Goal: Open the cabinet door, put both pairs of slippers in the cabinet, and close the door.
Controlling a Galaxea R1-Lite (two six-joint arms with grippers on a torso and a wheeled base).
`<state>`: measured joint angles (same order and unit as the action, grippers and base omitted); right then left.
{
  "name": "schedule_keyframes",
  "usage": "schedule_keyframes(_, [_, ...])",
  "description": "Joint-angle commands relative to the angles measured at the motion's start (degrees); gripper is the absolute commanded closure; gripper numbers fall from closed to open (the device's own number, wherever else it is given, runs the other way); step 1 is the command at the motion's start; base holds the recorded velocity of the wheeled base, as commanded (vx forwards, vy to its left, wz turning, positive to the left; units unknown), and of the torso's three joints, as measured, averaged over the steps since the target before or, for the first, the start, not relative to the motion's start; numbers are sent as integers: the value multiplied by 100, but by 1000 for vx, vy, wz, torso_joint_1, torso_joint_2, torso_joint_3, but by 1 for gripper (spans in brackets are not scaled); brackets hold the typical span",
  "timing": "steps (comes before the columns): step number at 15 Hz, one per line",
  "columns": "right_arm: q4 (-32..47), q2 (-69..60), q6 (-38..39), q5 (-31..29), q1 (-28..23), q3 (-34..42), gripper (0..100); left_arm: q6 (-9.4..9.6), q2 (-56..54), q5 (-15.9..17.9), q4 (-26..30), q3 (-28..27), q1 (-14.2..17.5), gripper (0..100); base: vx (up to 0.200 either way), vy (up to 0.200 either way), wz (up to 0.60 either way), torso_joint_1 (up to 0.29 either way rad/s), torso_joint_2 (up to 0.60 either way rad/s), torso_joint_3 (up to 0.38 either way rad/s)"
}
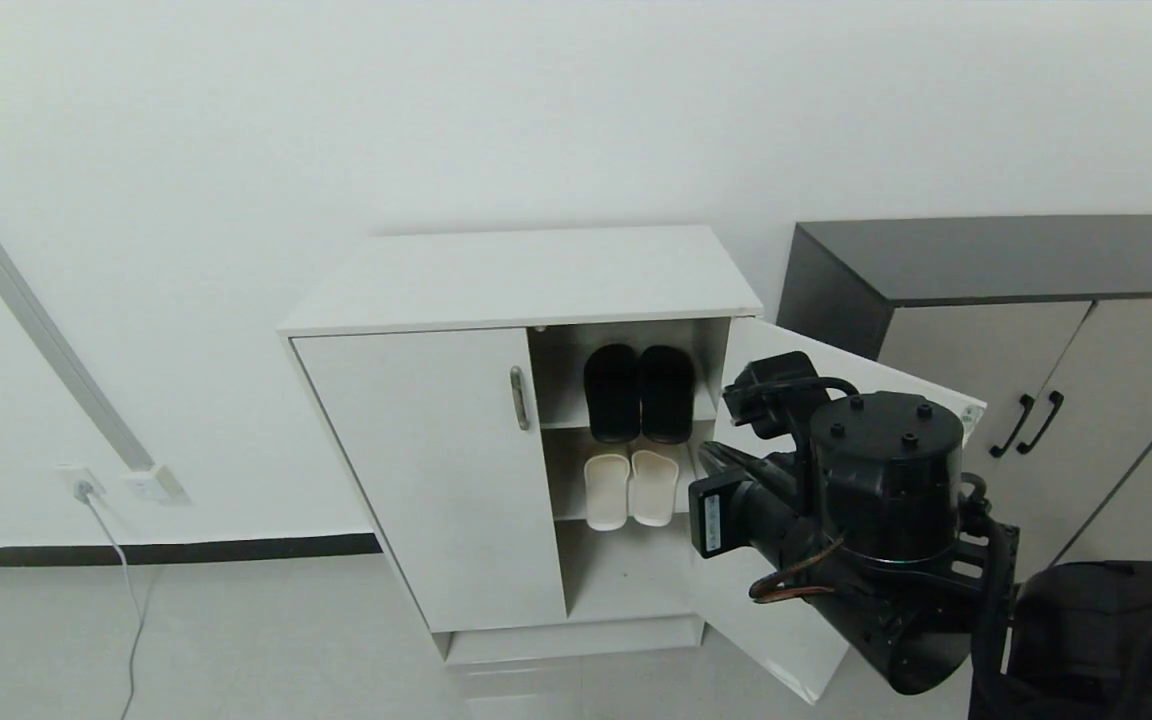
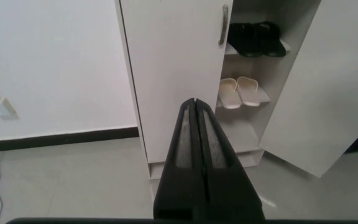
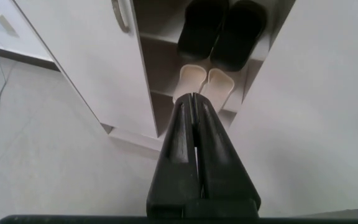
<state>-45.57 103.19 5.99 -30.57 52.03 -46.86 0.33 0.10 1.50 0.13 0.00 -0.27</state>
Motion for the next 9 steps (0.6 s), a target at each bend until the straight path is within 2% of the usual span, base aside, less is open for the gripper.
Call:
schedule_keyframes(1, [-22,34,-1,-1,0,28,100,2,-1,-1,-5,0,0,100,0,0,0,217,-530,-320])
schedule_keyframes(5, [-31,43,-45,-1,-79,89,100,2,-1,-1,4,0,0,100,0,0,0,238,-559,-323])
schedule_keyframes(9, [-31,43,-71,-1,-140,89,100,2,-1,-1,4,0,0,100,0,0,0,78,-166,-94])
